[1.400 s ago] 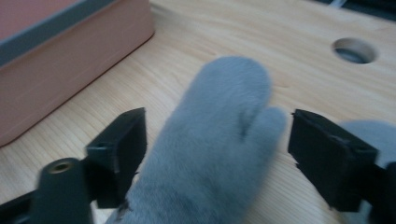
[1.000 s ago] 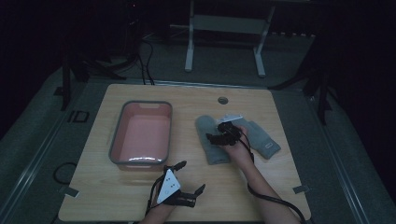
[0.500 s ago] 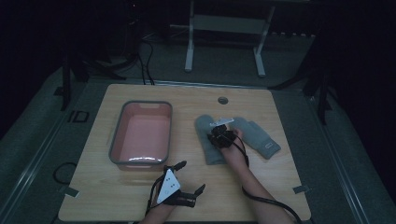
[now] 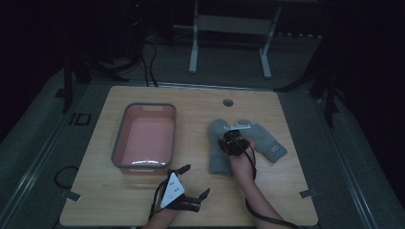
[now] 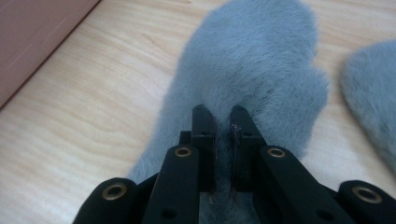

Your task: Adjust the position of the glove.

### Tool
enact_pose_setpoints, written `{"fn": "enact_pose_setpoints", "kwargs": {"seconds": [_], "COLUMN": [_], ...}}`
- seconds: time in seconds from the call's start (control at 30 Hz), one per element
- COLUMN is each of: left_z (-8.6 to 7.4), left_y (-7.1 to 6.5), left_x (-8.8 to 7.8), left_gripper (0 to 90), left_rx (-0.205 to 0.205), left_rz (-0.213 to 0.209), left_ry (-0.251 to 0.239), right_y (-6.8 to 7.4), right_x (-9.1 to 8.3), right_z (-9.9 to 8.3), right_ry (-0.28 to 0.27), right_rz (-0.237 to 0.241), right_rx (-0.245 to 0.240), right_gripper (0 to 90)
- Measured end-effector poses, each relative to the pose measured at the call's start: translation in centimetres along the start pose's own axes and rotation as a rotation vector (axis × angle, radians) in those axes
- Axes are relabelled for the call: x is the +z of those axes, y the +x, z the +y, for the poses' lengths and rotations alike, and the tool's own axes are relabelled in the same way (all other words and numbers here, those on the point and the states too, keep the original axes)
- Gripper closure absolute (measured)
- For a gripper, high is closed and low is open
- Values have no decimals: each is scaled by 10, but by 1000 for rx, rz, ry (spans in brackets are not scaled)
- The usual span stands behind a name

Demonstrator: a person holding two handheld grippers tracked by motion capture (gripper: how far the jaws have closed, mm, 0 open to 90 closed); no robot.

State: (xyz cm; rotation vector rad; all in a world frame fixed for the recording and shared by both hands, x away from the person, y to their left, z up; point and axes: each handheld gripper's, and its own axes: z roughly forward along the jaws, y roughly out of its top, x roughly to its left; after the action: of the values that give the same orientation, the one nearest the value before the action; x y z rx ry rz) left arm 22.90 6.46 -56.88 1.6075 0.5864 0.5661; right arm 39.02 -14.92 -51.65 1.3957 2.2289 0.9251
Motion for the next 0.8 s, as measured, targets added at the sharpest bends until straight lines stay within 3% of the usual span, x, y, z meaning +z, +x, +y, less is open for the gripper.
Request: {"fn": "enact_pose_setpoints", "kwargs": {"seconds": [0.17, 0.53, 0.63, 0.8], "left_z": [0, 0, 0, 0], "left_y": [0, 0, 0, 0], "left_x": [0, 0, 0, 0], "left_gripper": [4, 4, 4, 4], "left_rx": [-2, -4, -3, -4], "left_rz": [1, -1, -3, -3], "left_ry": [0, 0, 0, 1], "right_y": [0, 1, 1, -2], "right_x": [-6, 4, 5, -2], "right_z": [-9, -23, -25, -20], "right_ry": [17, 35, 27, 34], "right_rz": [-11, 4, 8, 44], "right_rx": [10, 18, 25, 33], "right_gripper": [826, 802, 746, 577]}}
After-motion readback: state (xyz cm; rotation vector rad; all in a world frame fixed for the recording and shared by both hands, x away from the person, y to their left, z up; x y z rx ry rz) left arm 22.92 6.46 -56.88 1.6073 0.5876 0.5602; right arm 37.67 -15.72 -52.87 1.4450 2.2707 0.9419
